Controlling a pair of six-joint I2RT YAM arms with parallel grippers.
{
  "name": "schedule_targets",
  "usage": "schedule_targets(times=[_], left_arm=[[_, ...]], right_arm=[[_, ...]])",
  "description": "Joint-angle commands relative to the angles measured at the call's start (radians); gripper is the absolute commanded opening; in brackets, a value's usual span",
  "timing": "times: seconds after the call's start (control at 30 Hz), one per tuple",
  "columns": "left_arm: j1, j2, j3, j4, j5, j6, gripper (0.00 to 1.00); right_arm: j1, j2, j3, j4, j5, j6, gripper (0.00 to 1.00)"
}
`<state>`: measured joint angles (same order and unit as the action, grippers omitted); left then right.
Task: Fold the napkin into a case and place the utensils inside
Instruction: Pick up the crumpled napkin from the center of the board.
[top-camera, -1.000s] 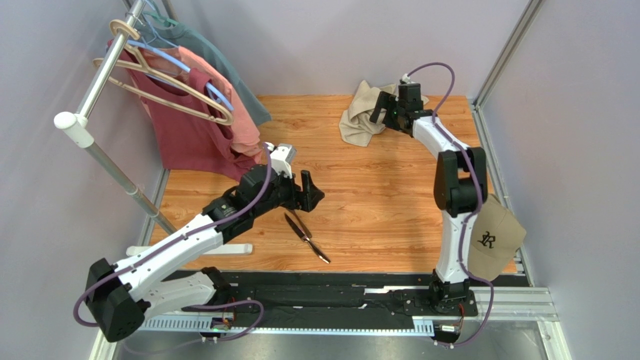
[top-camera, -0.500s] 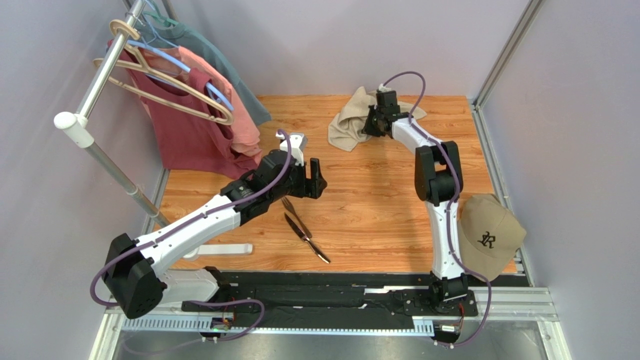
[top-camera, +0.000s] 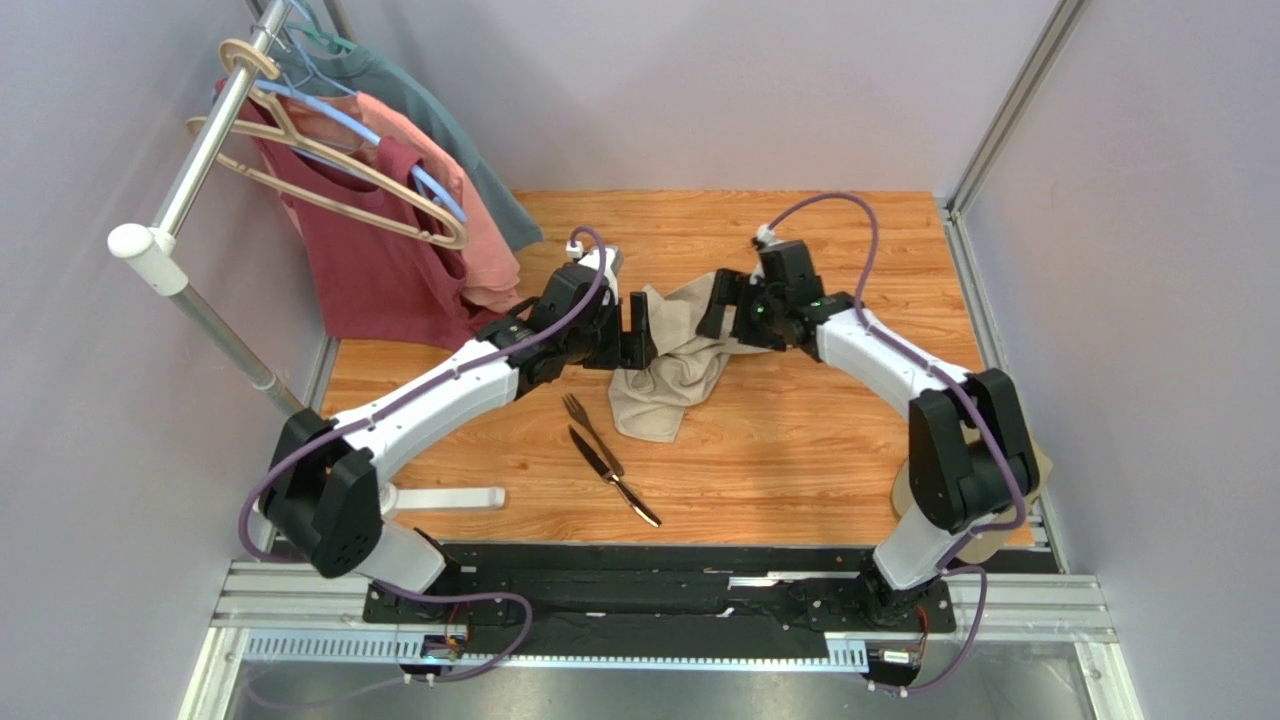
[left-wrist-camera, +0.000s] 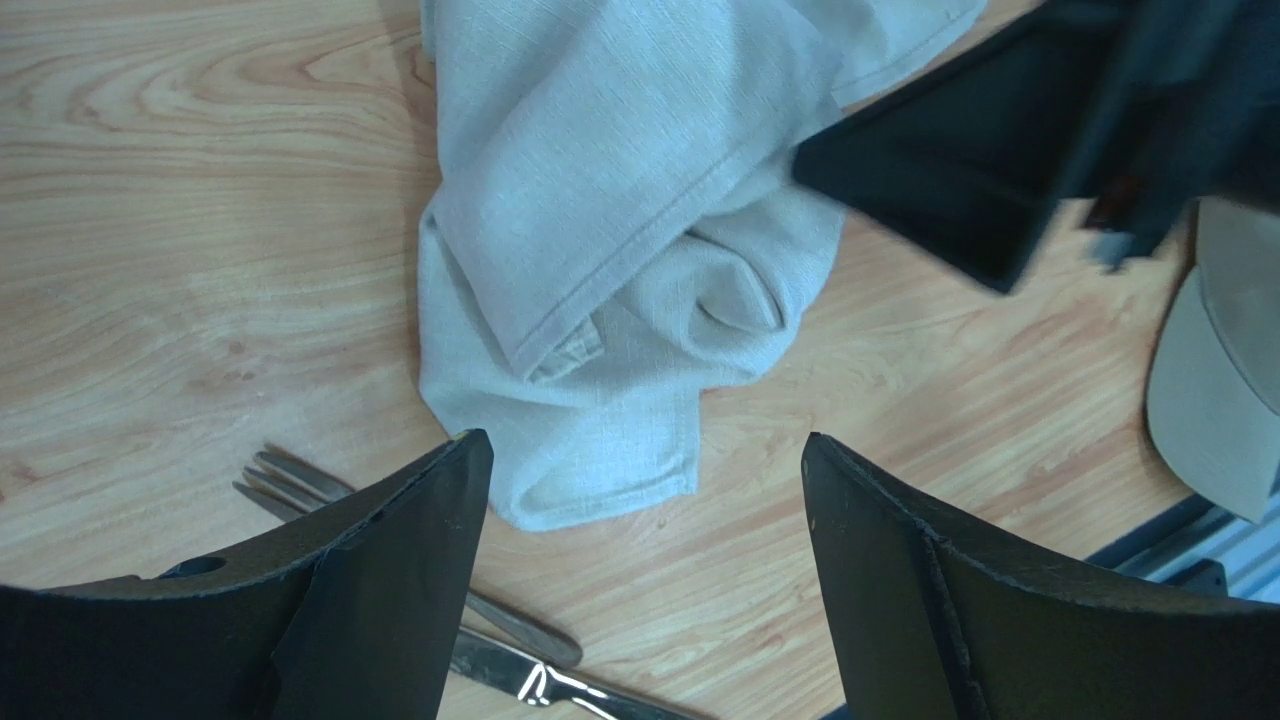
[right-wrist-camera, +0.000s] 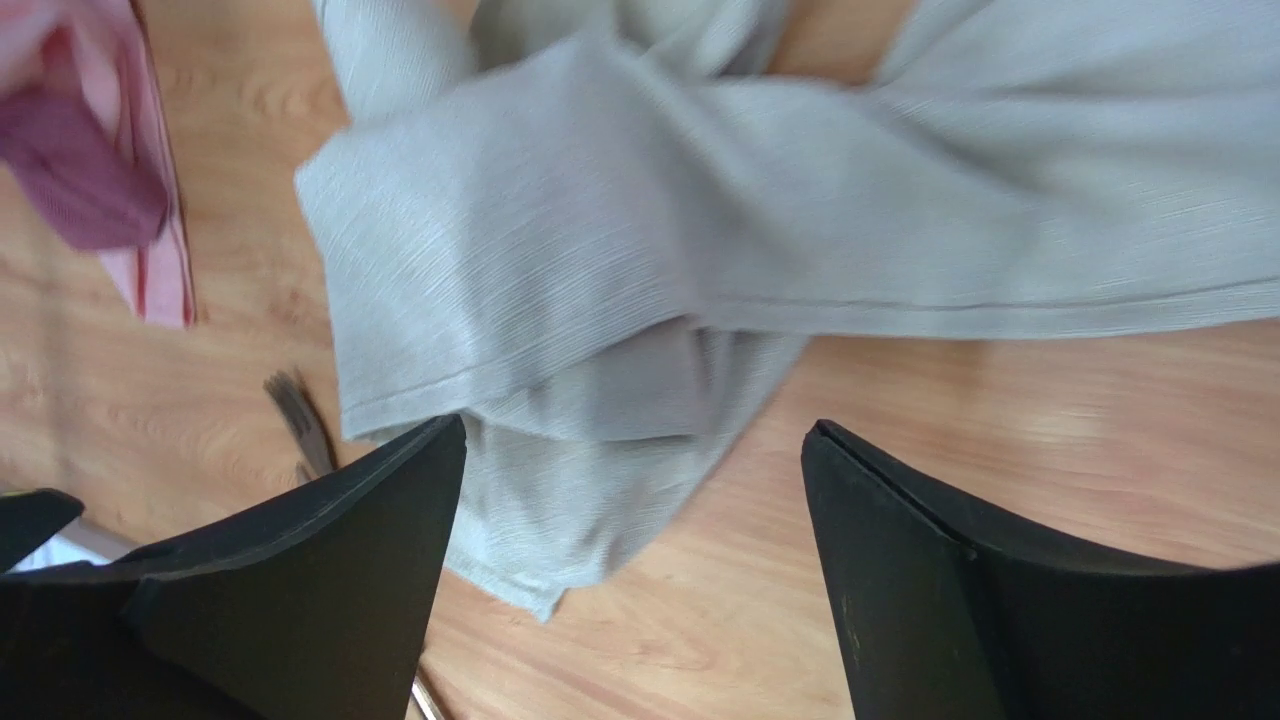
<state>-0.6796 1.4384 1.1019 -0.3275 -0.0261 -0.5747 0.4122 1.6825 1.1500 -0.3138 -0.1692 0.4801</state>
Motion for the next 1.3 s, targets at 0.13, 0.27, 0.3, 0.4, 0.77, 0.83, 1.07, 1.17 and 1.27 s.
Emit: schedule_targets(times=[0.13, 0.27, 0.3, 0.4, 0.77, 0.83, 1.07, 1.17, 1.27], left_arm=[[0.009, 0.242, 0.229, -0.11, 0.018, 0.048, 0.86], [0.009, 0.293, 0.219, -0.151, -0.041, 0.073, 0.93], [0.009, 0.304, 0.223, -0.169, -0.049, 0.078, 0.94], [0.008, 0.347, 0.23, -0.209, -0.067, 0.076, 0.99], [0.046, 0.43, 0.216, -0.13, -0.093, 0.033, 0.79], [0.057, 0.442, 0.233, -0.139, -0.13, 0.032, 0.57], [0.064, 0.418, 0.372, -0.26, -0.204, 0.056, 0.0], [0.064, 0.343, 0.436, -0.338, -0.124, 0.108, 0.0], [0.057, 0.24, 0.504, -0.413, -0.058, 0.171, 0.0]], right_arm=[[-0.271, -0.014, 0.059, -0.053, -0.004, -0.058, 0.88], [-0.288, 0.081, 0.12, -0.126, 0.019, -0.106, 0.88], [-0.288, 0.091, 0.117, -0.134, 0.034, -0.11, 0.88], [-0.289, 0.137, 0.132, -0.136, 0.057, -0.135, 0.88], [-0.256, 0.309, 0.246, -0.134, 0.244, -0.146, 0.67], [-0.253, 0.345, 0.278, -0.148, 0.276, -0.117, 0.54], [-0.253, 0.341, 0.342, -0.166, 0.375, -0.077, 0.0], [-0.254, 0.17, 0.34, -0.206, 0.44, -0.116, 0.0], [-0.26, -0.034, 0.347, -0.271, 0.508, -0.147, 0.0]])
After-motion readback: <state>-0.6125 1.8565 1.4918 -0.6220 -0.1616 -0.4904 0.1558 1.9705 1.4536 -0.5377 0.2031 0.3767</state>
